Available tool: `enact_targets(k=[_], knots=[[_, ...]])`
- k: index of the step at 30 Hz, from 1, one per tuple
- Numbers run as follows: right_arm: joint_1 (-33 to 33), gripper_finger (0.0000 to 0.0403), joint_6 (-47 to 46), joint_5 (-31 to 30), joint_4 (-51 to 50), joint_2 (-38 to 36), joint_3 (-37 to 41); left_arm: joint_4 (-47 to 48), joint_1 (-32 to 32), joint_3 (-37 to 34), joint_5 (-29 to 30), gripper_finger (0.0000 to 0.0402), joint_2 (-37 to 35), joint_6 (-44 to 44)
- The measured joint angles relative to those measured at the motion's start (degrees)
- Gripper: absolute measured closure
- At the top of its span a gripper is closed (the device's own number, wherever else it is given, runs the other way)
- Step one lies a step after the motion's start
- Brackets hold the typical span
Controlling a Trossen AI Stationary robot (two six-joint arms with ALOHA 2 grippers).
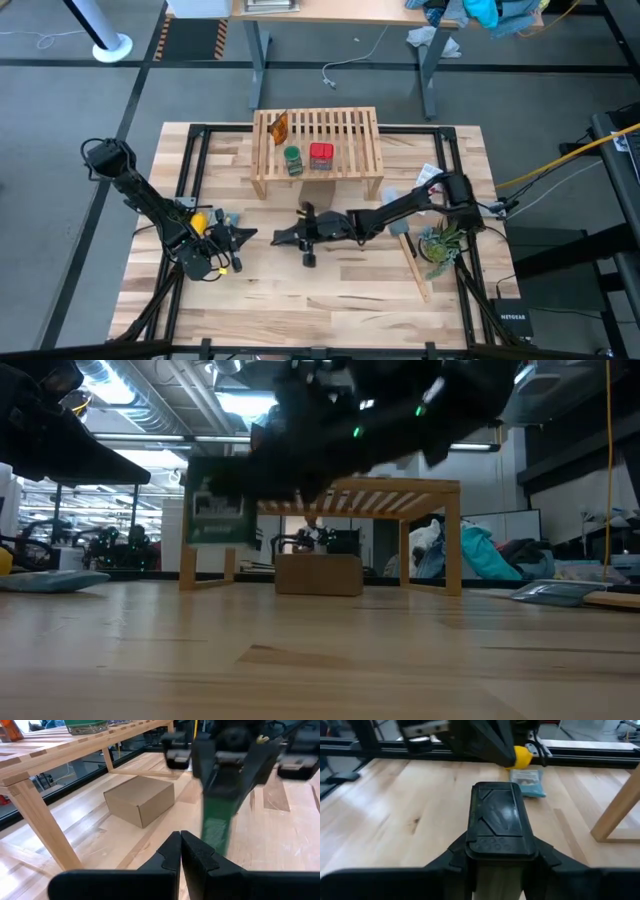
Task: Shelf spices
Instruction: Put the black seasoning can on the shelf
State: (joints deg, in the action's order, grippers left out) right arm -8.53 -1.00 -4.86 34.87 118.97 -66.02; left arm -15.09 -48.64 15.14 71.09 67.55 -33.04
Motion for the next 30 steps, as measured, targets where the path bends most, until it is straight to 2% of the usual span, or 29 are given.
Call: enact_targets(k=[13,16,23,30], knots=[[-4.0,0.0289,1.6,-1.6,-28.3,-15.5,0.6,0.0,0.0,0.0,0.0,0.0396,0.0,0.0],[-4.6,0.0289,1.4,-5.0,-32.2,-19.3,2.1,0.0,0.0,0.0,0.0,0.0396,0.0,0.0],[-5.4,0.0289,-0.3,-17.4,-42.5,-29.0,5.2,0.0,0.0,0.0,-0.2,0.0396,0.0,0.0],[-5.4,0.0289,-3.6,-23.6,-53.8,-37.9,5.9,-0.1,0.0,0.0,-0.4,0.0396,0.0,0.0]])
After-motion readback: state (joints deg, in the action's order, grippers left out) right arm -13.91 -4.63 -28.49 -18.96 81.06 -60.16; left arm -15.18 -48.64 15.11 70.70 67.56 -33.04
